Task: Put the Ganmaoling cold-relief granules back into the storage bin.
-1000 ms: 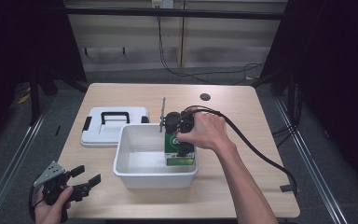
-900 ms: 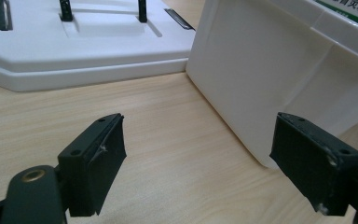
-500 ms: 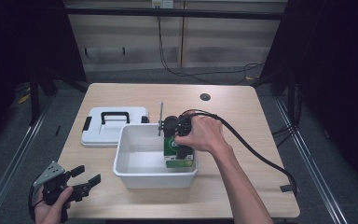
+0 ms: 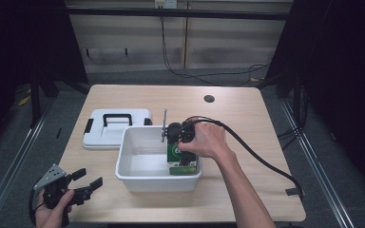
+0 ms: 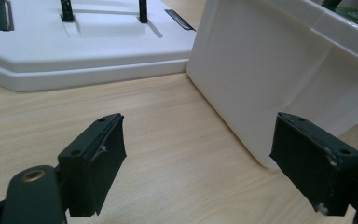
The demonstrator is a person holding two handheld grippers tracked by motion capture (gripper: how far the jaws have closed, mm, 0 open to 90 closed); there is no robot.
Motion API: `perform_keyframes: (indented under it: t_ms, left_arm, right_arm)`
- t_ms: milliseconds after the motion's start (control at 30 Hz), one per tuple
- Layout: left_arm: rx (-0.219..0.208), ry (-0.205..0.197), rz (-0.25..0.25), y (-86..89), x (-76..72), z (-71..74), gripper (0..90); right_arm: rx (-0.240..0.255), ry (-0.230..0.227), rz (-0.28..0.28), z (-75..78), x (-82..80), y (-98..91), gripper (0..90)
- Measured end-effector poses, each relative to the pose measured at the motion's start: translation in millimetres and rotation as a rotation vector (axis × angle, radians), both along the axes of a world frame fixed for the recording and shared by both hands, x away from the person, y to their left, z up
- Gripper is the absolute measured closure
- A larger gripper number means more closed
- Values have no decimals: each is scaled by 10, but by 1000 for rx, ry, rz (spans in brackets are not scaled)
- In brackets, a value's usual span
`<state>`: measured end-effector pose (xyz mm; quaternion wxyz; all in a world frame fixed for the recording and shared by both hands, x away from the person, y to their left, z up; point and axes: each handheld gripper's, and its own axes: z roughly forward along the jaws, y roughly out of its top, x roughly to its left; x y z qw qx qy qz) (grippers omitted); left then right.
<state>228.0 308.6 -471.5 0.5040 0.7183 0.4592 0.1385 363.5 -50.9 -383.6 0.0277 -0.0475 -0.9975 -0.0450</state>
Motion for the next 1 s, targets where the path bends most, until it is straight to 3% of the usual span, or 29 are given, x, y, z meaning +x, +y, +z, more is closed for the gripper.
perform_keyframes:
  t_ms: [600, 667, 1000]
  left_arm:
    - [1, -1, -4, -2, 0, 2, 172]
    - [-2, -1, -2, -3, -1, 2, 172]
    - [-5, 2, -2, -5, -1, 0, 172]
  right_arm:
    - [-4, 21, -5, -218, -2, 40, 151]
    - [-33, 21, 1, -219, 11, 52, 151]
    - [-50, 18, 7, -297, 10, 79, 146]
